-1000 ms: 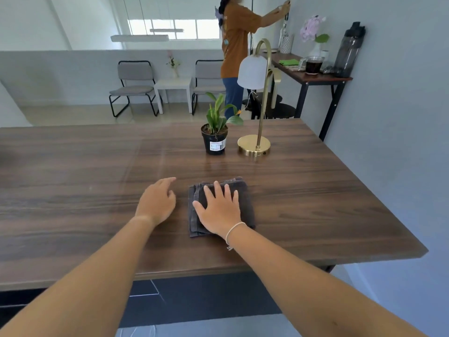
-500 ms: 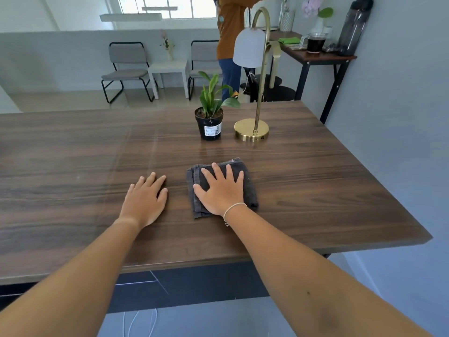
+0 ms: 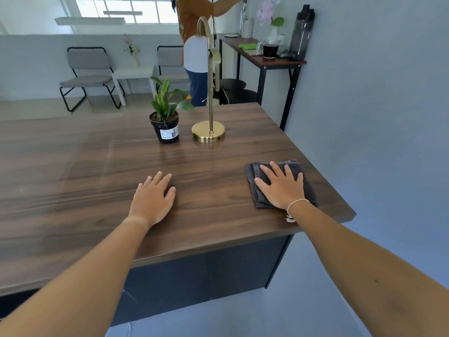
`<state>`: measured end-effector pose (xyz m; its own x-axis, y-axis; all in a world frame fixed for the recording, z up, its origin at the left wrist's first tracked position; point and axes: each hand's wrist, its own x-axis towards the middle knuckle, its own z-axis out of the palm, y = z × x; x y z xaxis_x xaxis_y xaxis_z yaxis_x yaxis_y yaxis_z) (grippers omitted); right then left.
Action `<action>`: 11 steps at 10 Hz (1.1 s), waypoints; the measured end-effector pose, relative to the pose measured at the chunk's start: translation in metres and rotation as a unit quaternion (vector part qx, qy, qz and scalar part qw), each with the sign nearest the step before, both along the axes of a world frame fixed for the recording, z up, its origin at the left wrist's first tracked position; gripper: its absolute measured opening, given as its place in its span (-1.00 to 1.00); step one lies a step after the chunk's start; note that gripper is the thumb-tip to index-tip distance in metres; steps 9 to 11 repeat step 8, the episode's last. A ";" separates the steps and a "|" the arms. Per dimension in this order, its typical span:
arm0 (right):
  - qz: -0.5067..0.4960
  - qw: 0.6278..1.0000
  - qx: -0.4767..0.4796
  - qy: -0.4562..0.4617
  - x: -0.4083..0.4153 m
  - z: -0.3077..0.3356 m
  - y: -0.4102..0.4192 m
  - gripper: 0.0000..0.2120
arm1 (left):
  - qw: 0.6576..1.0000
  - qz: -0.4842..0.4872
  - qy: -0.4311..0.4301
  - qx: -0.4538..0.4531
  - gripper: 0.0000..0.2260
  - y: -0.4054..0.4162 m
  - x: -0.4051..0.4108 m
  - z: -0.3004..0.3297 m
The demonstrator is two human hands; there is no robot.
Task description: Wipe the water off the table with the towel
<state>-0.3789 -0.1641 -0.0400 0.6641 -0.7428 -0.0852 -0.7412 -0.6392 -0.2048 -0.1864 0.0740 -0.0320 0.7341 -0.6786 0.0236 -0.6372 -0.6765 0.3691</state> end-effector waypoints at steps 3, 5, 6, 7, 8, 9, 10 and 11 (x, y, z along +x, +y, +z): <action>-0.004 1.000 -0.022 0.013 -0.046 0.003 -0.016 -0.44 | 0.998 -0.042 -0.028 0.043 -0.53 -0.021 -0.035 -0.010; 0.001 1.000 -0.021 0.021 -0.053 0.003 -0.014 -0.44 | 0.997 -0.045 -0.036 0.047 -0.52 -0.019 -0.036 -0.010; 0.006 0.999 -0.029 0.034 -0.053 0.005 -0.013 -0.44 | 0.997 -0.046 -0.034 0.050 -0.52 -0.018 -0.038 -0.008; -0.005 0.999 -0.015 0.041 -0.054 0.004 -0.016 -0.44 | 0.997 -0.051 -0.017 0.049 -0.51 -0.020 -0.038 -0.008; -0.015 0.999 -0.028 -0.024 -0.045 0.012 -0.011 -0.45 | 0.998 -0.053 0.009 0.030 -0.51 -0.020 -0.037 -0.002; -0.015 0.999 -0.028 -0.024 -0.045 0.012 -0.011 -0.45 | 0.998 -0.053 0.009 0.030 -0.51 -0.020 -0.037 -0.002; -0.015 0.999 -0.028 -0.024 -0.045 0.012 -0.011 -0.45 | 0.998 -0.053 0.009 0.030 -0.51 -0.020 -0.037 -0.002; -0.015 0.999 -0.028 -0.024 -0.045 0.012 -0.011 -0.45 | 0.998 -0.053 0.009 0.030 -0.51 -0.020 -0.037 -0.002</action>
